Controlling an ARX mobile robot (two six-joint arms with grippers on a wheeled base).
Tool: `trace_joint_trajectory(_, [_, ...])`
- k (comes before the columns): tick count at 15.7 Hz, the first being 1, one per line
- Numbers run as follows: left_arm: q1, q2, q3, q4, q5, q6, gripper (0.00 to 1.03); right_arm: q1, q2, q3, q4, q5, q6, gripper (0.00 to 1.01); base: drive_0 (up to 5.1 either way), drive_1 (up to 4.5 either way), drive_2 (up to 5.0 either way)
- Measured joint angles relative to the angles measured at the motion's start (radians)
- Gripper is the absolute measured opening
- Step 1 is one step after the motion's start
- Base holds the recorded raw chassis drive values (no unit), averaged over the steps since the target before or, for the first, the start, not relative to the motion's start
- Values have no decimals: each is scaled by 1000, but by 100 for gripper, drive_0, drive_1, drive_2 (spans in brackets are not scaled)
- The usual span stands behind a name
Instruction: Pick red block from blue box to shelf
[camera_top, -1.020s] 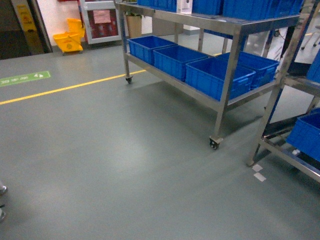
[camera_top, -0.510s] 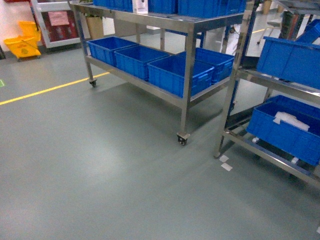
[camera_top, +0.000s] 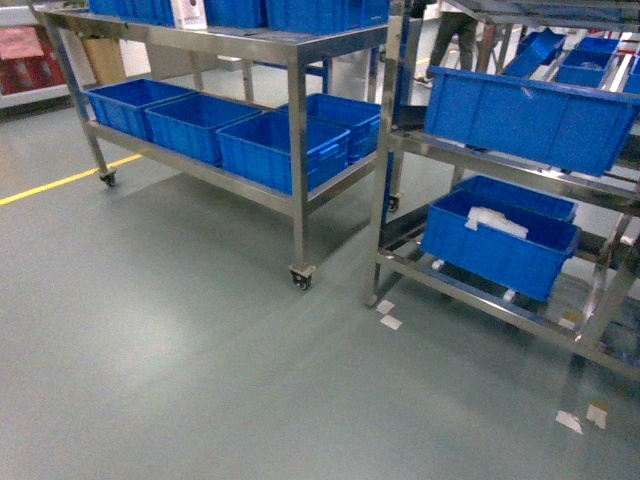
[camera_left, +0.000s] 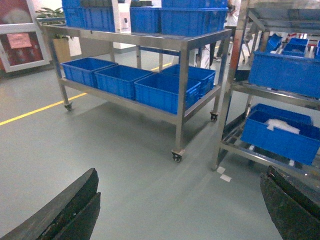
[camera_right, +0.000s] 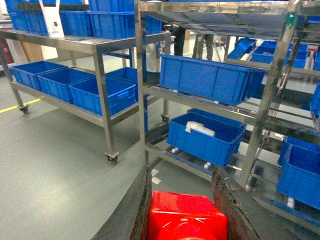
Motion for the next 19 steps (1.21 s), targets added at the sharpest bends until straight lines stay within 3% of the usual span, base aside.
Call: trace_joint_trajectory(19, [0, 0, 0, 0, 0, 0, 98, 0, 0, 0, 0, 0, 0, 29, -178, -178, -178])
